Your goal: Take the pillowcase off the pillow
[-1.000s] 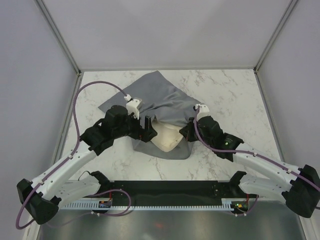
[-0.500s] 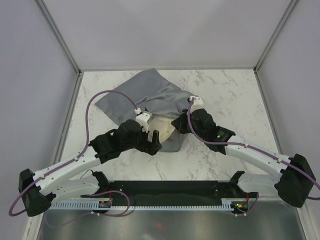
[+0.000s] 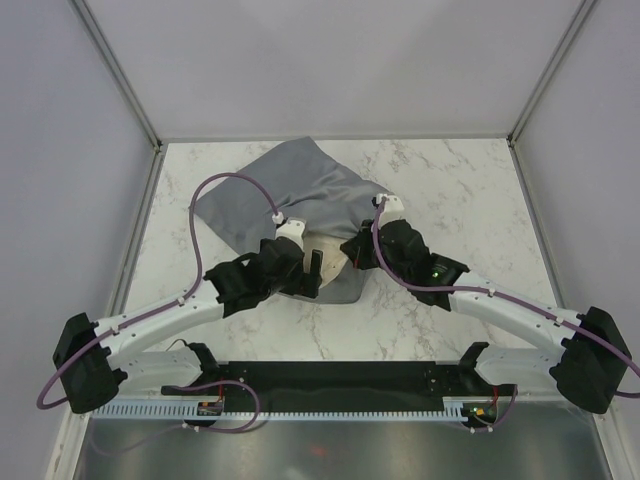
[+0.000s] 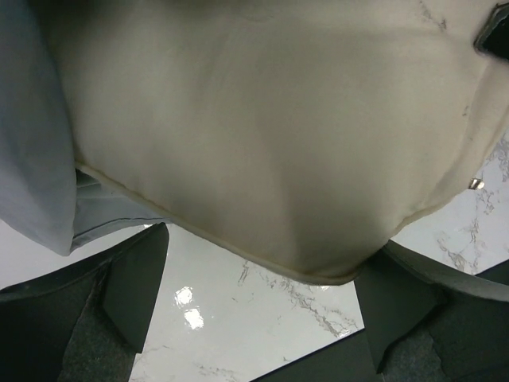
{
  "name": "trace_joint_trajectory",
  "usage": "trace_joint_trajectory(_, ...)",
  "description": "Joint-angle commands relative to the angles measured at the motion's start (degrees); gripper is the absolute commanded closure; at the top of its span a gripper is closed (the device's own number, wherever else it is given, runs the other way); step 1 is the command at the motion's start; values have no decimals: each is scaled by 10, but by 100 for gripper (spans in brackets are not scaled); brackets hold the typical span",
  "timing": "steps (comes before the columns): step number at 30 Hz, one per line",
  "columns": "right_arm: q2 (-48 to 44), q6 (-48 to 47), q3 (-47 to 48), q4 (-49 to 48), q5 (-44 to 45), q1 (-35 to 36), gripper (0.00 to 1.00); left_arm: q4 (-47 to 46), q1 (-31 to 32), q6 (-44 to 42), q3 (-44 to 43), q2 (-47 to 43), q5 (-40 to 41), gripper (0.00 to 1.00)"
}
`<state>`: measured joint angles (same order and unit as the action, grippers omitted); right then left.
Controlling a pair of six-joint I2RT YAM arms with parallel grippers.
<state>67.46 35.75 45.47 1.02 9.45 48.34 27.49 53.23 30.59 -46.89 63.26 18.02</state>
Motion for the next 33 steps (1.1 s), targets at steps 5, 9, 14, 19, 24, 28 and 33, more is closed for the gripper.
trace_joint_trajectory(5, 8, 6, 35, -62, -20, 26, 100, -84, -1, 19, -10, 17, 19, 0)
trace_joint_trajectory(9, 19, 11, 34, -71, -23, 44, 100, -112, -1, 11, 2, 1, 24, 2)
trace_joint_trajectory(14, 31, 15, 27, -82, -23, 68, 100, -138, -1, 7, 17, -10, 30, 40)
trace_joint_trajectory(19, 32, 13, 25, -88, -26, 89, 100, -126, -1, -1, 24, -2, 35, 85)
trace_joint_trajectory(24, 18, 0, 16, -68, -25, 96, 100, -116, -1, -3, 58, -31, 47, 98)
trace_joint_trajectory(28, -8, -26, 16, -21, -12, 96, 75, -111, -3, 0, 95, -81, 46, 98)
trace_joint_trajectory(33, -79, -42, 6, 64, 1, 96, 30, -89, -8, -2, 99, -113, 50, 98)
